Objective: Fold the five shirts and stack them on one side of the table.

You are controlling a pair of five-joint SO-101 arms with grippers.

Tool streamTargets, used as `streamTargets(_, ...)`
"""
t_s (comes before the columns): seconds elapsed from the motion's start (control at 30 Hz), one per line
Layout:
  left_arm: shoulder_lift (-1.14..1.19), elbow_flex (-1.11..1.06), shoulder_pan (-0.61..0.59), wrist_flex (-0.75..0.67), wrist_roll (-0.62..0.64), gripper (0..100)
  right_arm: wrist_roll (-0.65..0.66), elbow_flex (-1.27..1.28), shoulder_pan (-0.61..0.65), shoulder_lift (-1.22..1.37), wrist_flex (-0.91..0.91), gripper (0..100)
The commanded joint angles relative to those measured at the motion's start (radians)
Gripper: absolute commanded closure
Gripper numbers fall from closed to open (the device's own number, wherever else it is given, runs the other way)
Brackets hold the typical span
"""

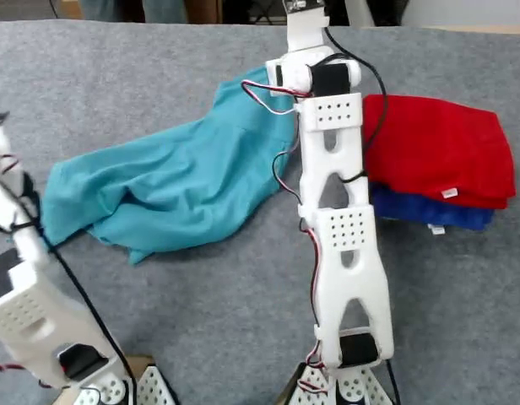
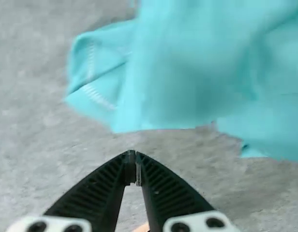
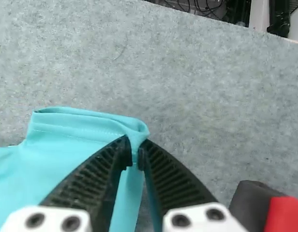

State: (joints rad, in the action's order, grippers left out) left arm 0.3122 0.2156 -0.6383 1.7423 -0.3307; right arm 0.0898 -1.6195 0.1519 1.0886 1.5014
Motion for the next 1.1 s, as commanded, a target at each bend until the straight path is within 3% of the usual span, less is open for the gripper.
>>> streamTargets(0.0,-0.017,0.031,0.111,0.015,0.021,95,0.023,-0.048,-0.014,-0.079,-0.017,98.5)
streamTargets(0.1,-0.009,0.035,0.166,0.002,0.021,88,0.021,-0.051,-0.017,-0.079,-0.002,98.5)
streamTargets(0.23,-0.006,0.067,0.173,-0.135,0.052,83,0.021,-0.048,-0.018,-0.079,0.005,98.5)
streamTargets(0.43,0.011,0.056,0.243,-0.293,0.400,84,0.023,-0.045,-0.018,-0.077,0.005,98.5)
streamTargets(0.53,0.075,-0.012,0.275,-0.354,0.519,95,0.023,-0.045,-0.018,-0.077,0.005,98.5)
streamTargets(0.8,0.170,-0.173,0.302,-0.287,0.450,97,0.040,-0.051,-0.018,-0.077,0.034,98.5)
streamTargets(0.93,0.044,-0.311,0.317,-0.292,0.377,97,0.137,-0.051,-0.017,-0.085,0.098,98.5)
streamTargets(1.07,-0.057,-0.536,0.340,-0.350,0.301,97,0.315,-0.051,-0.012,-0.116,0.250,98.5)
